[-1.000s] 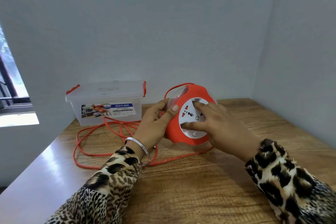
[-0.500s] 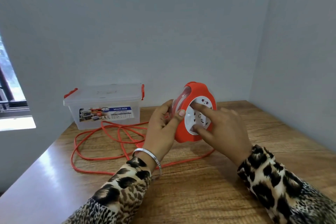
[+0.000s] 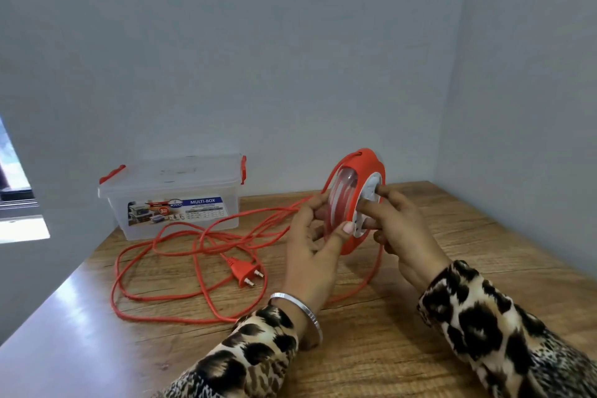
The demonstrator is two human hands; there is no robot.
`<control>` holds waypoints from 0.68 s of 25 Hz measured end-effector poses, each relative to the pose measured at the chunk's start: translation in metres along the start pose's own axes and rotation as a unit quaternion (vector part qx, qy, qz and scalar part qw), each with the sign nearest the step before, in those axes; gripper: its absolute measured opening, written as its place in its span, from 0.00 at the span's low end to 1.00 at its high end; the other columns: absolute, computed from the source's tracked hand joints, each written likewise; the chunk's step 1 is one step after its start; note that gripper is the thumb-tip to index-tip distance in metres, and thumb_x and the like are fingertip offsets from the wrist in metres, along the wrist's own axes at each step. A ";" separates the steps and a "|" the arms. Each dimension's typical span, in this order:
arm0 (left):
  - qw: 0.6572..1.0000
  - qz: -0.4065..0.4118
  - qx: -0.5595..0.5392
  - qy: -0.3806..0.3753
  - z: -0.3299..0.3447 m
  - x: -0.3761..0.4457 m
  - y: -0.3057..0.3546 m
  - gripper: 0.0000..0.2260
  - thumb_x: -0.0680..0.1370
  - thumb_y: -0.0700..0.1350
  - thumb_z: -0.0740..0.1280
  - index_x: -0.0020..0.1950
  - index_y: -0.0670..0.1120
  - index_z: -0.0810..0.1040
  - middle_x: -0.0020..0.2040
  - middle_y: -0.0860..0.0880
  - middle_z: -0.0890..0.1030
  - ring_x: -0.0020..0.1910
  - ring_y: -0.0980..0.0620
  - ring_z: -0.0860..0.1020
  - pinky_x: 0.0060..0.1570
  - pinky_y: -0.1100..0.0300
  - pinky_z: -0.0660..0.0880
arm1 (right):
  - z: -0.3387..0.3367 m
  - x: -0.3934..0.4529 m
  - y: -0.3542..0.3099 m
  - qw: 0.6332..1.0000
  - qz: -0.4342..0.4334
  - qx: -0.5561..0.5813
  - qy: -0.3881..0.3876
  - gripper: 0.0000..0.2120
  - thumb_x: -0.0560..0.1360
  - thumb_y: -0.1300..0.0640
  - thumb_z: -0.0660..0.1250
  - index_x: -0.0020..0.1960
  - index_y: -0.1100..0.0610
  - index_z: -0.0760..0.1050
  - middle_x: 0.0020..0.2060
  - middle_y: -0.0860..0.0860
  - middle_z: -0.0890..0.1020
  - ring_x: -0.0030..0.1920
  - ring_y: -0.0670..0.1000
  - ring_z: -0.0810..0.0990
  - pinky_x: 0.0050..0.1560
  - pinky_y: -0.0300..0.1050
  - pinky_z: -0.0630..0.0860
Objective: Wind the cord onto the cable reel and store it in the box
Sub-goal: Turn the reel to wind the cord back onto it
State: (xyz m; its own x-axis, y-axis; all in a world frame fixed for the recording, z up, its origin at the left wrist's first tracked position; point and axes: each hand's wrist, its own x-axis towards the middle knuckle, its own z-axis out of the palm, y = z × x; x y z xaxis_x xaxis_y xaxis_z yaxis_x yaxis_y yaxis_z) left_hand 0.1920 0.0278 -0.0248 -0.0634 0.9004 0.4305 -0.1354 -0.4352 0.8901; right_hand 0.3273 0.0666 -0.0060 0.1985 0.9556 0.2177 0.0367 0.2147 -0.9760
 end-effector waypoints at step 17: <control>0.667 -0.114 0.721 -0.148 -0.054 0.018 -0.016 0.24 0.82 0.56 0.50 0.76 0.49 0.62 0.77 0.45 0.64 0.75 0.41 0.62 0.73 0.42 0.59 | -0.039 0.017 -0.009 0.981 -0.113 -0.133 0.086 0.34 0.60 0.40 0.74 0.65 0.42 0.73 0.52 0.41 0.78 0.49 0.41 0.77 0.48 0.39 0.72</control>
State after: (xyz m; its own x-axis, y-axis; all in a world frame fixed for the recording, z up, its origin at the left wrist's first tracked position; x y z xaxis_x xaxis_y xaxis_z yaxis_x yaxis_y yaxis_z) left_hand 0.1392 0.0512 -0.0395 0.0240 0.9965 0.0799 0.9976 -0.0291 0.0630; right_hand 0.3681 0.0730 0.0062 0.3177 0.8360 0.4474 0.3495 0.3354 -0.8748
